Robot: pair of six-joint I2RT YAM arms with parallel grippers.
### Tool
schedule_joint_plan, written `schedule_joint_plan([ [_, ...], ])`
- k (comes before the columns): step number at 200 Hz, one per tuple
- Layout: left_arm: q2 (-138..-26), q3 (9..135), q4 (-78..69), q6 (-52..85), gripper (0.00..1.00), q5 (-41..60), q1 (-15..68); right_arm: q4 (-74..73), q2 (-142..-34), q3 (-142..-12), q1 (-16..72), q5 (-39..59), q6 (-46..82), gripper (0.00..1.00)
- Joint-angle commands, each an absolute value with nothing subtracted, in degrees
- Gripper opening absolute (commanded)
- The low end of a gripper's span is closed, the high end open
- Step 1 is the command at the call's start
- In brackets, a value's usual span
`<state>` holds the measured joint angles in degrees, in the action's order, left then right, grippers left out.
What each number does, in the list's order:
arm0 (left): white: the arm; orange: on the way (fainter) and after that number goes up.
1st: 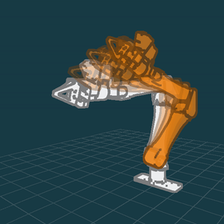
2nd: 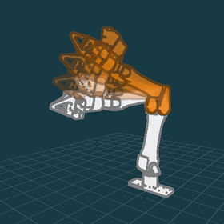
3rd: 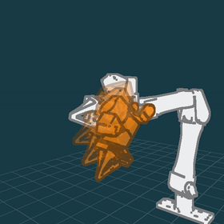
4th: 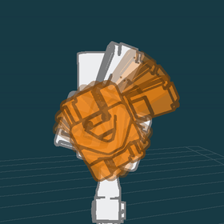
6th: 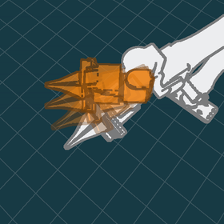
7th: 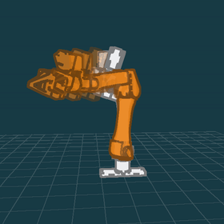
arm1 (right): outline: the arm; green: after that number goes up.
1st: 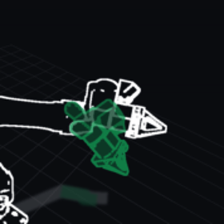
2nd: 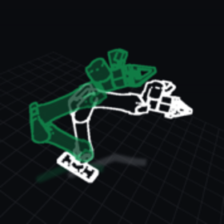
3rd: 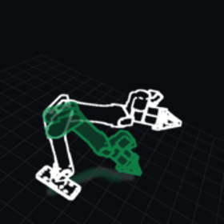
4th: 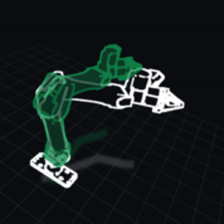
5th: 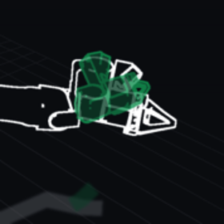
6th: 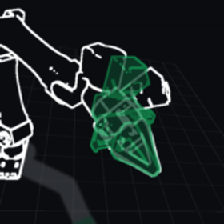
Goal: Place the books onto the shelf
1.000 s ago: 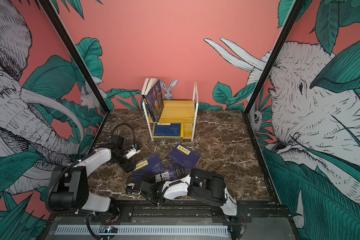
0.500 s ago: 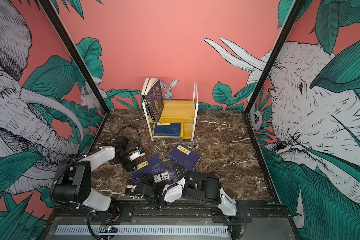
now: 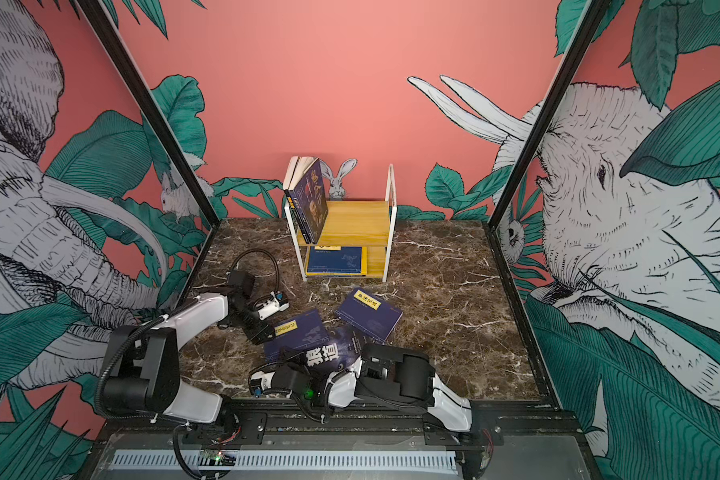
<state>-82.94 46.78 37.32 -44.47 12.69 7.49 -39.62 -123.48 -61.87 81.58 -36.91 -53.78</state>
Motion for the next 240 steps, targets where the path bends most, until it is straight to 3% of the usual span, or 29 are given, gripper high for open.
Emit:
schedule_joint_plan([
  [1,-76.9,47.1,40.1,-43.3,0.87,13.3,7.6,-40.7,-121.1,-60.7,81.0,-40.0,-54.9,0.00],
  [50,-67.6,49.8,39.7,-37.5,0.99,17.2,5.0,-43.8,-117.3,-58.8,80.9,-44.7,-60.2,0.00],
  [111,-56.4,53.1,40.2,-24.6,0.99,21.0,3.9,-44.8,-110.2,-54.9,79.5,-48.6,-58.7,0.00],
  [170,-38.2,41.1,30.2,-17.8,1.00,26.6,3.8,-46.5,-104.7,-51.8,76.3,-51.1,-62.4,0.00],
  [208,-32.1,31.8,22.1,-10.8,0.99,31.6,-1.5,-47.5,-103.6,-52.3,73.8,-51.1,-66.0,0.00],
  [240,-29.8,29.4,20.3,-13.2,1.00,34.0,-2.3,-47.9,-103.7,-54.6,72.1,-50.2,-70.5,0.00],
])
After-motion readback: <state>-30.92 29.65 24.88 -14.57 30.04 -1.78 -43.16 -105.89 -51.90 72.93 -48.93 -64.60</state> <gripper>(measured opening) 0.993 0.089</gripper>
